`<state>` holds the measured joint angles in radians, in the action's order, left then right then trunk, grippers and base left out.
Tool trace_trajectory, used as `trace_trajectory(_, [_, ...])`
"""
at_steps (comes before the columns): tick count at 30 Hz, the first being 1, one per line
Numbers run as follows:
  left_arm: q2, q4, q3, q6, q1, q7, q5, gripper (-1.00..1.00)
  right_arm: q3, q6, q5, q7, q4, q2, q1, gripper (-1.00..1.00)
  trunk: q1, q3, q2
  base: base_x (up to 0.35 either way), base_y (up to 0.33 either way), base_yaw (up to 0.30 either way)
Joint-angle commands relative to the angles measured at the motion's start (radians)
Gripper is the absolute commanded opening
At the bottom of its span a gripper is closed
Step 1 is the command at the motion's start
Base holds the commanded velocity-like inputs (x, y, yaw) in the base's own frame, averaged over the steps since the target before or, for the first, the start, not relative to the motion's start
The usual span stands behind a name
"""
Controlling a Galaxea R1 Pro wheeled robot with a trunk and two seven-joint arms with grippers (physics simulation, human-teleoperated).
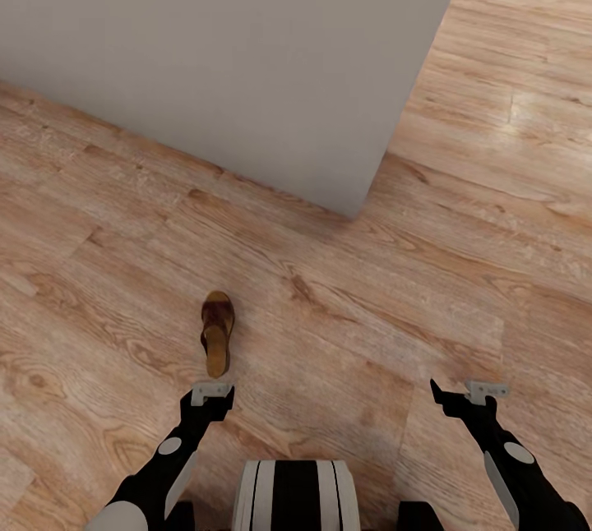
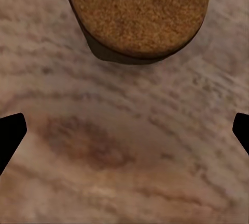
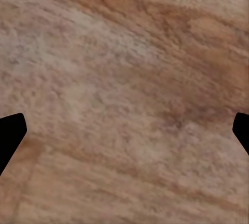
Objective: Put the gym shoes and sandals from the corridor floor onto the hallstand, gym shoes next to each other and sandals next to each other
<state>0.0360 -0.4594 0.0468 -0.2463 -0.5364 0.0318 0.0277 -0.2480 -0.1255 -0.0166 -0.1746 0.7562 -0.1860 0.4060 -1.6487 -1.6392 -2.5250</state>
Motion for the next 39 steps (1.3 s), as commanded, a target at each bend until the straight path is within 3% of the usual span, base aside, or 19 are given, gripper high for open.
trace_trajectory(1, [0.001,0.002,0.005,-0.003,0.0,0.003,0.003,1.0,-0.004,-0.003,-0.002,-0.008,-0.001,0.0,0.0,1.0,0.0,-0.001,0.0,0.0,0.0,0.0])
trace_trajectory(5, [0.0,0.007,0.006,-0.005,0.001,0.002,0.003,1.0,-0.004,-0.003,-0.002,-0.008,0.0,0.0,0.0,1.0,-0.002,-0.017,-0.001,0.0,0.0,0.0])
trace_trajectory(39, [-0.002,0.007,0.007,-0.007,0.001,0.003,0.001,1.0,-0.004,-0.005,0.0,-0.007,0.0,0.0,0.0,1.0,-0.002,-0.017,-0.001,0.061,0.0,0.0])
